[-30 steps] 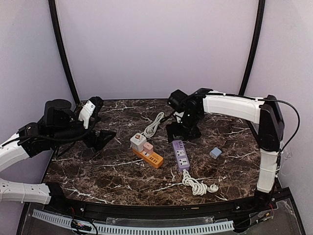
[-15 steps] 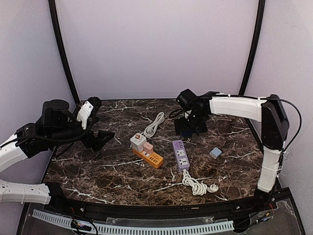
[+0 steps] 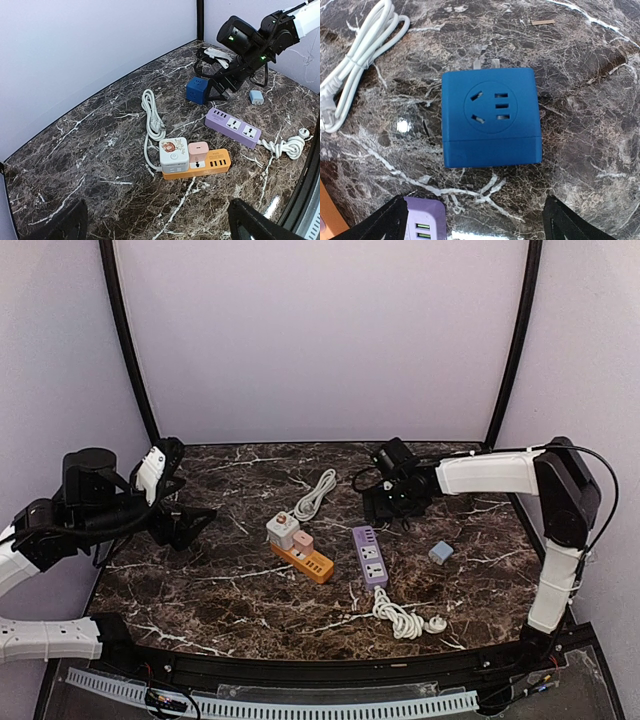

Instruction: Insert the plug

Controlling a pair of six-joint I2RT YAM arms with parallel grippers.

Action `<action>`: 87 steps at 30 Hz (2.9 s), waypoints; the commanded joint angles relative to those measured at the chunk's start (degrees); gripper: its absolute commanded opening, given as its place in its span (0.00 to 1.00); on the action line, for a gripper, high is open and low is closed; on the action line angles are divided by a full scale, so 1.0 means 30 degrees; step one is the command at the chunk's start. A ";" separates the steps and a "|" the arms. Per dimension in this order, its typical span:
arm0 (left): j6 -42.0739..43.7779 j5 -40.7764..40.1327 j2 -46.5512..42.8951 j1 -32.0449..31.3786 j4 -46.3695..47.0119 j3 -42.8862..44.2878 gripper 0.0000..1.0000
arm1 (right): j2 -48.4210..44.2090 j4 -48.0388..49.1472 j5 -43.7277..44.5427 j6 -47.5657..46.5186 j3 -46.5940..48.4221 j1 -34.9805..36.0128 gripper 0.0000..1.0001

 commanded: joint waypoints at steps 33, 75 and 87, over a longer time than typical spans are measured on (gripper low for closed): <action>0.0744 -0.0161 0.0324 0.0112 -0.0873 0.0399 0.99 | 0.1851 0.4108 -0.0807 -0.0038 -0.0305 -0.1203 0.76; 0.0108 -0.0037 0.1228 0.0112 -0.0597 0.1220 0.99 | -0.1932 0.5239 -0.4316 -0.3733 -0.1250 -0.1998 0.47; 0.3236 0.4959 0.2968 0.0105 -0.0706 0.2929 0.99 | -0.5910 0.6386 -1.3076 -0.8787 -0.2585 -0.1653 0.48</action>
